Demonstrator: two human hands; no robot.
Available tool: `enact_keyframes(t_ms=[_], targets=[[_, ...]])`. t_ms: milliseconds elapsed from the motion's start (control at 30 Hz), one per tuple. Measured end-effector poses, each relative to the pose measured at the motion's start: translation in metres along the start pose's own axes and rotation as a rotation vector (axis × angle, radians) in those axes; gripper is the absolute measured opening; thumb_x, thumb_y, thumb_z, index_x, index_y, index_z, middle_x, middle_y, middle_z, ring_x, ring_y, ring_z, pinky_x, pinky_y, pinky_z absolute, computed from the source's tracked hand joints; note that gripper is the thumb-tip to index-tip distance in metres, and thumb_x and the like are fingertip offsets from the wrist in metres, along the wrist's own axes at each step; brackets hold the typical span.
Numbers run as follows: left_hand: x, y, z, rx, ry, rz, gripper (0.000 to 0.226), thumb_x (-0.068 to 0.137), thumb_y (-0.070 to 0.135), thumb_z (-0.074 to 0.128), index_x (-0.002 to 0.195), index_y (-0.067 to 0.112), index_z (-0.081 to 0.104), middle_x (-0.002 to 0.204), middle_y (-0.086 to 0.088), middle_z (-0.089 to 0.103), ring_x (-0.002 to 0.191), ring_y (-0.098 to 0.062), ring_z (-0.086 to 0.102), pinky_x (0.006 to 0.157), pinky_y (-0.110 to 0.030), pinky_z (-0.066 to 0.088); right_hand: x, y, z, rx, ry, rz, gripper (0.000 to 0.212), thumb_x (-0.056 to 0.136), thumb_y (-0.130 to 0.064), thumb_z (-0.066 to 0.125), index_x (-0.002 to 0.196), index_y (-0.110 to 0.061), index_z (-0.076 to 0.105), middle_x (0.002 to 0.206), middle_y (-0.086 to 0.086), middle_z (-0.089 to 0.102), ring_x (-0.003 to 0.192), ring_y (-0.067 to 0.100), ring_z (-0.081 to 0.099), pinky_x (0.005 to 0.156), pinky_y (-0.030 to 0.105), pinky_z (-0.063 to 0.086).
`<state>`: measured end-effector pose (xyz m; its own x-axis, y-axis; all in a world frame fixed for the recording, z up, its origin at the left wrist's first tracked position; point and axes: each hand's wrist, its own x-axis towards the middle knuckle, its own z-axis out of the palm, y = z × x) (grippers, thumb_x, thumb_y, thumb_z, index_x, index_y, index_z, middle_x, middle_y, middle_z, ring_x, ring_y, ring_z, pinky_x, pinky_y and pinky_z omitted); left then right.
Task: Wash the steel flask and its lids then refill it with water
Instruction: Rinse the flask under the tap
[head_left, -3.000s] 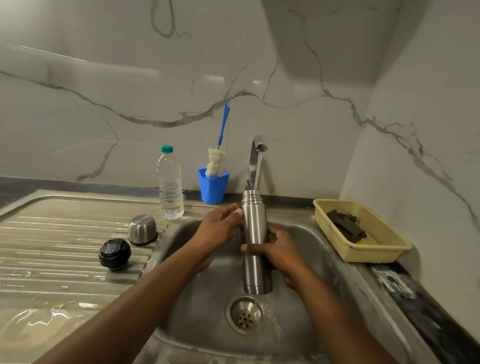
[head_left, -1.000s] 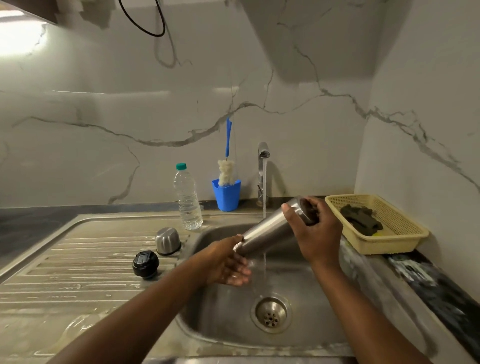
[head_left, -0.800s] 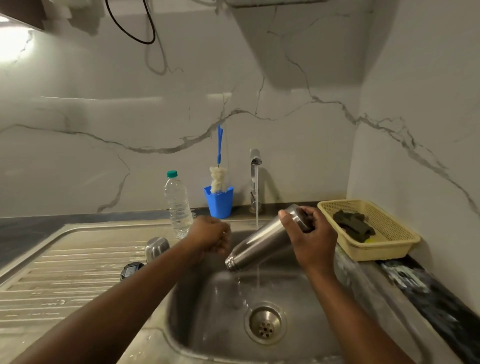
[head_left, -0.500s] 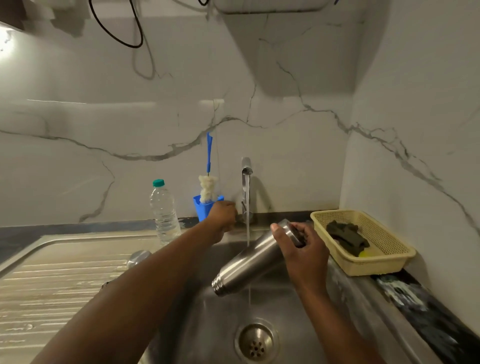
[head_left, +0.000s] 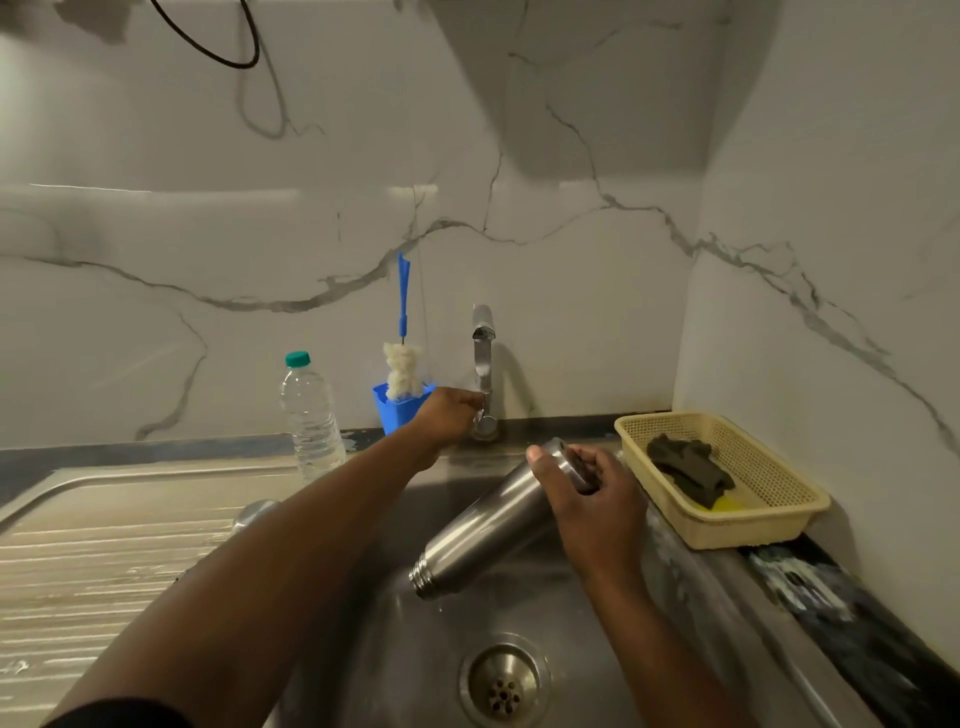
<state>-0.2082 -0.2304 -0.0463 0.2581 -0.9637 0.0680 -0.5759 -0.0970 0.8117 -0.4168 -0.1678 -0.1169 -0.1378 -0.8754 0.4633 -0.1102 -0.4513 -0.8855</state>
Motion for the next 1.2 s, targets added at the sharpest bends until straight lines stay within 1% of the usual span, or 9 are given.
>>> enact_keyframes(t_ms=[167,367,433,500,600,767,933,1067,1200], targets=[[-0.038,-0.012,-0.008,-0.022,-0.149,0.003,0.04,0.1,0.001,0.055,0.137,0.012,0.063,0.126,-0.014,0.07,0.118,-0.035,0.068,0.099,-0.047,0.058,-0.001,-0.003,-0.002,-0.003,0.005,-0.017,0.043,0.08,-0.059,0.079,0.108,-0.028,0.07,0.098,-0.015,0.07,0.089,-0.001,0.065,0.071,0.018,0.05],[-0.114,-0.024,-0.024,-0.001,-0.495,0.163,0.072,0.073,0.016,0.082,0.142,0.013,0.061,0.131,-0.013,0.07,0.116,-0.029,0.068,0.101,-0.033,0.055,-0.007,-0.012,0.002,0.009,-0.028,-0.049,0.037,0.081,-0.051,0.082,0.105,-0.025,0.07,0.096,-0.019,0.069,0.091,-0.018,0.059,0.067,0.0,0.044],[-0.127,-0.03,-0.017,0.127,-0.404,0.217,0.074,0.074,0.019,0.092,0.141,0.017,0.062,0.126,-0.002,0.072,0.109,-0.013,0.069,0.094,-0.016,0.053,-0.009,-0.015,0.003,-0.002,-0.045,-0.071,0.036,0.081,-0.052,0.082,0.103,-0.026,0.072,0.095,-0.017,0.071,0.09,-0.014,0.062,0.067,0.001,0.045],[-0.137,-0.032,-0.011,0.189,-0.317,0.264,0.069,0.076,0.024,0.093,0.139,0.023,0.064,0.117,0.009,0.073,0.103,-0.003,0.068,0.09,-0.016,0.053,-0.011,-0.018,0.003,-0.013,-0.054,-0.096,0.037,0.081,-0.054,0.082,0.104,-0.026,0.073,0.095,-0.016,0.072,0.09,-0.01,0.064,0.067,0.003,0.046],[-0.145,-0.039,-0.007,0.191,-0.27,0.261,0.073,0.071,0.039,0.093,0.137,0.028,0.066,0.117,0.009,0.075,0.105,-0.006,0.071,0.098,-0.032,0.057,-0.013,-0.02,0.003,-0.013,-0.075,-0.125,0.04,0.081,-0.056,0.08,0.106,-0.025,0.075,0.096,-0.014,0.074,0.089,-0.006,0.066,0.07,0.004,0.047],[-0.168,-0.027,-0.012,0.261,-0.151,0.267,0.071,0.076,0.041,0.092,0.138,0.023,0.063,0.116,0.011,0.068,0.103,-0.008,0.065,0.081,-0.01,0.047,-0.015,-0.027,-0.001,0.167,-0.116,-0.12,0.046,0.094,-0.066,0.056,0.092,-0.023,0.074,0.08,-0.013,0.071,0.074,0.0,0.064,0.067,0.016,0.048],[-0.194,-0.03,-0.036,0.045,0.003,0.21,0.074,0.074,0.05,0.09,0.137,0.026,0.06,0.12,0.009,0.07,0.109,-0.011,0.069,0.098,-0.041,0.059,-0.018,-0.016,0.002,0.331,-0.132,0.06,0.058,0.101,-0.069,0.043,0.103,-0.021,0.075,0.086,0.008,0.074,0.069,0.02,0.058,0.061,0.032,0.045],[-0.218,-0.027,-0.075,-0.23,0.157,0.18,0.069,0.071,0.042,0.095,0.13,0.025,0.064,0.12,0.002,0.073,0.107,-0.02,0.075,0.093,-0.048,0.063,-0.027,-0.02,0.01,0.327,-0.331,0.123,0.055,0.103,-0.058,0.048,0.098,-0.011,0.075,0.086,0.014,0.075,0.064,0.019,0.057,0.053,0.026,0.042],[-0.237,-0.022,-0.123,-0.26,0.31,0.147,0.058,0.074,0.03,0.095,0.123,0.021,0.065,0.121,-0.002,0.072,0.102,-0.024,0.076,0.09,-0.05,0.064,-0.039,-0.024,0.021,0.254,-0.547,0.121,0.058,0.088,-0.066,0.056,0.095,-0.012,0.077,0.085,0.011,0.077,0.065,0.016,0.063,0.056,0.029,0.047]])
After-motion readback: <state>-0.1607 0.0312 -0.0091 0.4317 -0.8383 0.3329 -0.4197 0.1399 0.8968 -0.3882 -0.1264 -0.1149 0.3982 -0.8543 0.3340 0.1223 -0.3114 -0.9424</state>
